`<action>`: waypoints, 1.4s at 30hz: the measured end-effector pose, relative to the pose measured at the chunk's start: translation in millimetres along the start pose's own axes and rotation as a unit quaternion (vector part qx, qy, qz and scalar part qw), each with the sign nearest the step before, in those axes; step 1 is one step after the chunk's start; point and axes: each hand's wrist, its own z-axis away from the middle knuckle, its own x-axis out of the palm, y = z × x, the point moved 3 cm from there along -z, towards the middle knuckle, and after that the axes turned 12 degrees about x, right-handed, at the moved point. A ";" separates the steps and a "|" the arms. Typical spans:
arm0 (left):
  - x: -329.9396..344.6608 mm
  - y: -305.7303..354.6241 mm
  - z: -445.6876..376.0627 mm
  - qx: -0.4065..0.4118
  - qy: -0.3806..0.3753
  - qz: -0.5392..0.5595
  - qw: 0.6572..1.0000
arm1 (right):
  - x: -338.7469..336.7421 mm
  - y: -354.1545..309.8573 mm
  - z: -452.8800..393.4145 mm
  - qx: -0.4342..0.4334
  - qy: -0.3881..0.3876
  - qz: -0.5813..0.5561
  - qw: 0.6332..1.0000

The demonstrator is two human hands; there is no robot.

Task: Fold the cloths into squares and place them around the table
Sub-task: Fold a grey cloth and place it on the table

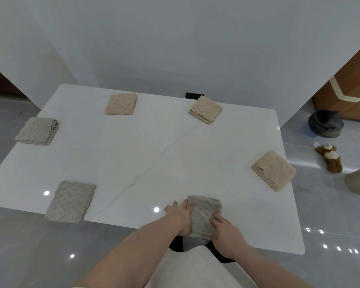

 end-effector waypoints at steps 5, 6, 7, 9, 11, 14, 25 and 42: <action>-1.5 2.9 1.4 -0.009 0.000 0.006 1.000 | -9.1 9.5 -1.0 0.001 0.003 -0.026 1.000; -1.7 3.0 1.3 -0.010 0.001 0.008 1.000 | -11.7 11.5 -2.0 0.002 0.007 -0.036 0.999; -1.8 3.3 0.9 -0.012 0.000 0.010 1.000 | -13.6 14.7 -2.4 0.003 0.009 -0.046 0.999; -1.9 5.5 -1.2 -0.018 0.011 0.023 1.000 | -16.5 24.5 -4.4 -0.002 0.008 -0.060 0.998; -7.0 9.7 -1.2 -0.031 0.029 0.047 0.998 | -20.8 37.4 -6.1 -0.011 0.002 -0.063 0.998; -15.9 20.2 6.1 -0.049 0.080 0.126 0.988 | -28.9 64.5 -10.3 -0.007 -0.013 -0.084 0.996; 11.4 113.5 10.2 -0.119 0.232 0.250 0.932 | -76.2 179.4 -31.9 -0.025 -0.045 -0.126 0.991; -44.5 95.0 -8.8 -0.137 0.056 0.316 0.937 | -88.1 199.3 -36.9 0.006 -0.059 -0.194 0.979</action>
